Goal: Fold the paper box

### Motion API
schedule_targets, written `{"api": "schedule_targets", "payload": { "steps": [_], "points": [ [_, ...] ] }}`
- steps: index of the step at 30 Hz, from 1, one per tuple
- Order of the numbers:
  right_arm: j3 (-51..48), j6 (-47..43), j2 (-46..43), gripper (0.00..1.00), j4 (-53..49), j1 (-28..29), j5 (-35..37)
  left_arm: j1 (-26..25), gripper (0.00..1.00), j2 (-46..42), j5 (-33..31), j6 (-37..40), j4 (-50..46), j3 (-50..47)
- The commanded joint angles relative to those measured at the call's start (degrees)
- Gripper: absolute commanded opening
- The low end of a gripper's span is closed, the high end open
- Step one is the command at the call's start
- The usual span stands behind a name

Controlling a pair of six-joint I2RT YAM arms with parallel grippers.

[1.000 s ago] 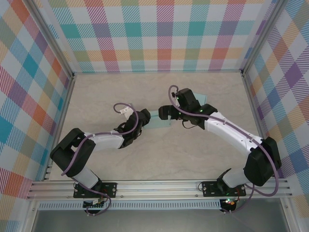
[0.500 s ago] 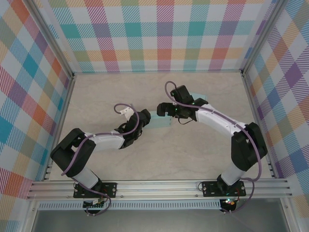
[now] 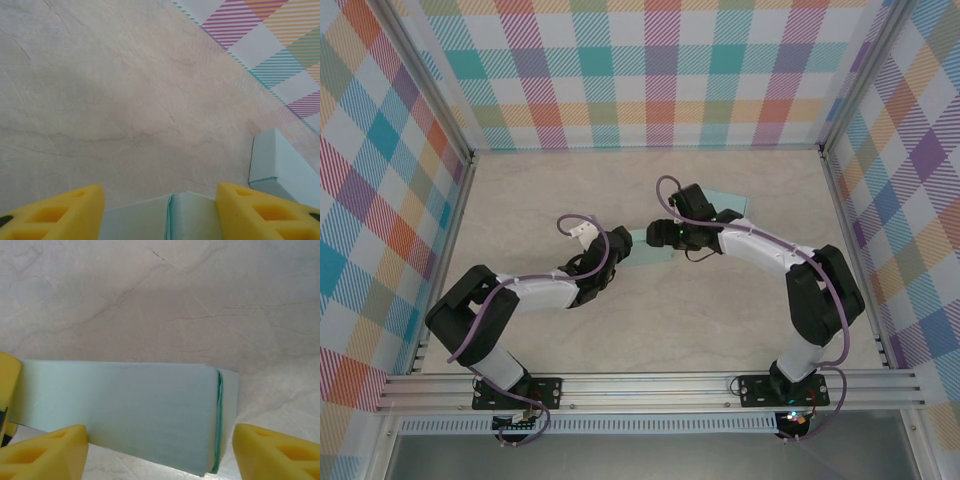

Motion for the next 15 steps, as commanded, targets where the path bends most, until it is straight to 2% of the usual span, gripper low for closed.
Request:
{"api": "schedule_targets", "payload": {
  "steps": [1,5,8,10,12,15],
  "points": [
    [-3.71,0.21,1.13,0.71,-0.34,-1.39,1.64,-0.33,0.56,4.81,1.10,1.25,-16.54,-3.10],
    [-6.09,0.27,0.89,0.65,1.92,-1.59,0.96,-0.31,0.49,4.36,1.04,1.23,-16.41,-3.33],
    [-7.72,0.26,0.55,0.53,3.36,-1.68,0.75,-0.30,0.43,3.79,0.87,1.43,-16.27,-3.68],
    [-8.83,0.39,0.08,0.52,4.46,-1.76,0.58,-0.25,0.37,3.30,0.70,1.58,-16.34,-3.99],
    [-10.00,0.39,-0.56,0.47,5.75,-1.79,0.23,-0.27,0.32,2.74,0.53,1.89,-16.32,-4.28],
    [-11.10,0.30,-1.27,0.42,7.30,-1.85,-0.79,-0.29,0.29,1.08,1.51,3.15,-15.22,-4.98]
  ]
}}
